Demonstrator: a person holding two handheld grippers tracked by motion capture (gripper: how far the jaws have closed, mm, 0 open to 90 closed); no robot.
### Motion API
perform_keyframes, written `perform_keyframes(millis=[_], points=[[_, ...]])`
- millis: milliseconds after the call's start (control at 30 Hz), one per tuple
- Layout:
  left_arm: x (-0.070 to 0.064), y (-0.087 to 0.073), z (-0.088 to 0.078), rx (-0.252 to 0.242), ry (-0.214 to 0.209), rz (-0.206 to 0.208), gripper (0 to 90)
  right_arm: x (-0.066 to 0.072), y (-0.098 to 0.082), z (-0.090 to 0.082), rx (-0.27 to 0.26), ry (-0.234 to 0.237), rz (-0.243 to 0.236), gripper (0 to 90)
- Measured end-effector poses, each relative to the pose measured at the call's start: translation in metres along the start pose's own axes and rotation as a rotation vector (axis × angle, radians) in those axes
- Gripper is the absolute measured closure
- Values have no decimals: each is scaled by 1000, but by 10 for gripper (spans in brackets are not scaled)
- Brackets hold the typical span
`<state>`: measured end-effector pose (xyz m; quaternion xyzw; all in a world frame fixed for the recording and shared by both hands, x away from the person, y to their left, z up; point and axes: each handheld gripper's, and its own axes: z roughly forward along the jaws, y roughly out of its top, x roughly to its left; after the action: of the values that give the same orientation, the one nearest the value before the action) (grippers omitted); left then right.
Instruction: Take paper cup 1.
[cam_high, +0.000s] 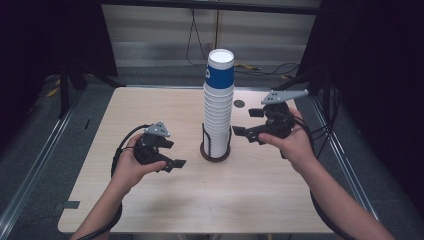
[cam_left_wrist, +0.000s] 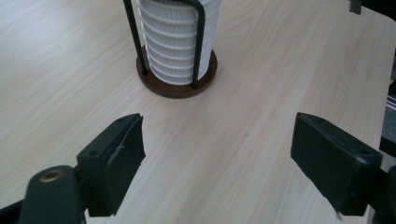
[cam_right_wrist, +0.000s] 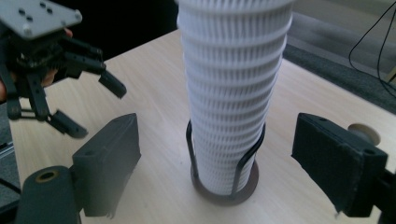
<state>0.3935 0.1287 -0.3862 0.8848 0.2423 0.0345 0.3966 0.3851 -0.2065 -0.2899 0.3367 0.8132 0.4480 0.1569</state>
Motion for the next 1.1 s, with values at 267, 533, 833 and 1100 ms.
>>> perform_keyframes(millis=[267,533,833,1100], points=[[4,21,0,41,-8,22,177,-5,46,0,-29,-9,-4,132],[9,53,-3,32,6,48,174,-8,72,19,-50,-17,32,129],[15,102,-7,-47,8,72,160,-6,89,34,-53,-17,17,128],[13,139,-7,-154,23,93,159,-9,88,43,-74,-11,38,151]])
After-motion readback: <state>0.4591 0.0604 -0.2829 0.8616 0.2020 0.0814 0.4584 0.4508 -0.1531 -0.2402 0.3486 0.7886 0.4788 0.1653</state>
